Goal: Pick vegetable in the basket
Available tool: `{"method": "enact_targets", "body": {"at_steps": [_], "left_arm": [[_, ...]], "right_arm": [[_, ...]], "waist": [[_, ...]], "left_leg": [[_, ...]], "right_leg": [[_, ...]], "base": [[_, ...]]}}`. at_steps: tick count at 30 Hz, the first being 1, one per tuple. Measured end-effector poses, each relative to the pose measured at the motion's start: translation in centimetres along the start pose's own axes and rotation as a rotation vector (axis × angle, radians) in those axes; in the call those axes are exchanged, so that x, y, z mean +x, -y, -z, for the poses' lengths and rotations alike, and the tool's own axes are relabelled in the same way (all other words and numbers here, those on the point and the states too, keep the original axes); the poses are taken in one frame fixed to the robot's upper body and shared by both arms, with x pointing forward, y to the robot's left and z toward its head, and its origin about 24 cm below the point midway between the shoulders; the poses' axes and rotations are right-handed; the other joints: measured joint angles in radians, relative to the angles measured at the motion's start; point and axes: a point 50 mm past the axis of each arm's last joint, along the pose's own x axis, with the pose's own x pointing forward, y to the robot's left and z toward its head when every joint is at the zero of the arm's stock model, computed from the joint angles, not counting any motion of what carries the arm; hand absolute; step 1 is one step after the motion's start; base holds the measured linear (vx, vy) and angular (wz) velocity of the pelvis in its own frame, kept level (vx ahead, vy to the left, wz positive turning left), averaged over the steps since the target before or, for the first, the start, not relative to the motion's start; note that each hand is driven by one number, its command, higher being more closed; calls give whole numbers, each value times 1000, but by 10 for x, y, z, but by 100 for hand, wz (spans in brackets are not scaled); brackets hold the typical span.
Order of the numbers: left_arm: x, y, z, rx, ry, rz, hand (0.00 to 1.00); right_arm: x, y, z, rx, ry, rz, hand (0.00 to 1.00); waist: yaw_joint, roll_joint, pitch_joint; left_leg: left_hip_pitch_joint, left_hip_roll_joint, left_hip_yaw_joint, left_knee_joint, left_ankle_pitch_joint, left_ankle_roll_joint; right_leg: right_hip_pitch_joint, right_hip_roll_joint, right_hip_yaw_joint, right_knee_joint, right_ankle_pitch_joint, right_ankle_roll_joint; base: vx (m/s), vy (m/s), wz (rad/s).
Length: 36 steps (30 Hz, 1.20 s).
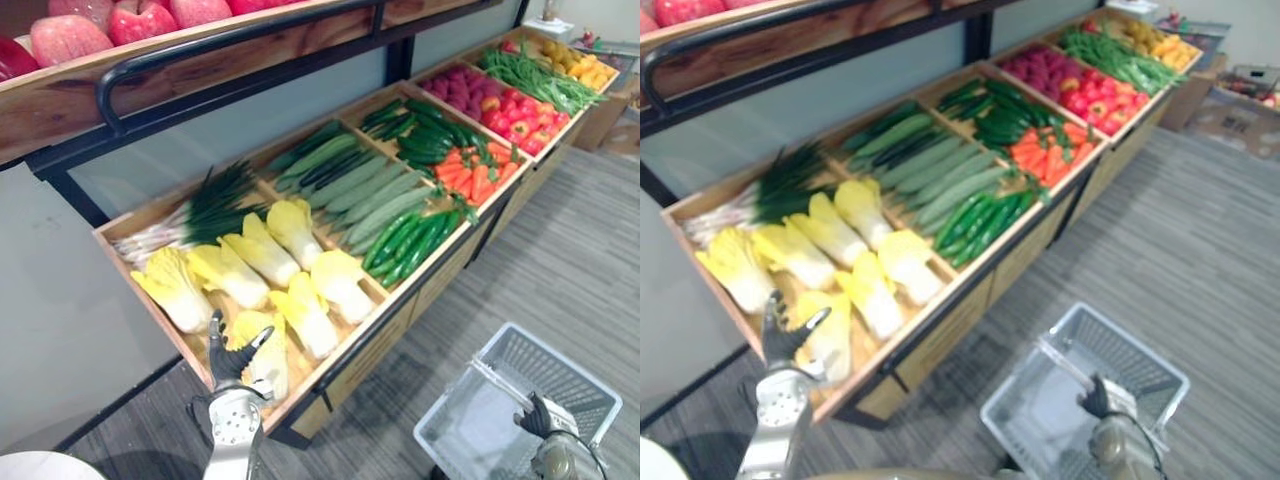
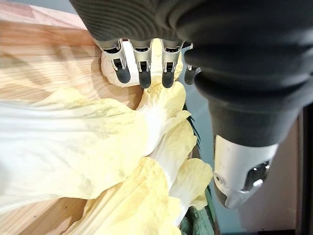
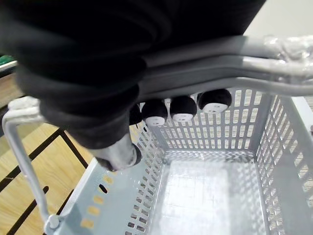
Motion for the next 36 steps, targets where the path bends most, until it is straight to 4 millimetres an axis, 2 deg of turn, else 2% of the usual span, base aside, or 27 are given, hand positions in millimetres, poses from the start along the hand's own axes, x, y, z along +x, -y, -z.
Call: {"method": "enact_targets", "body": {"at_steps": [7, 21, 29, 36], "left_arm": [[5, -3, 0, 8, -5, -35, 0], [18, -14, 17, 75, -97, -163, 0], [25, -11, 25, 104, -141, -176, 0], [24, -3, 22, 123, -122, -141, 0]], "right_arm": [[0, 0, 0, -34, 7, -2, 100], [6, 5, -8, -31, 25, 20, 100], [8, 7, -15, -35, 52, 50, 100], [9, 10, -23, -38, 86, 68, 100]], "waist": [[-13, -1, 1], [-13, -16, 40], [-15, -35, 65], [-15, -38, 73]], "left_leg": [[-1, 0, 1, -2, 0, 0], [-13, -2, 22, -6, 0, 0], [-15, -9, 43, -12, -1, 0], [-14, -15, 55, -14, -1, 1]], "right_leg": [[-2, 0, 0, -1, 0, 0], [-31, 0, 18, -1, 6, -1], [-51, -4, 40, -1, 13, 2], [-62, -8, 56, -1, 17, 5]], "base": [[0, 0, 0], [-1, -2, -3], [-5, -2, -6], [0, 0, -7]]}}
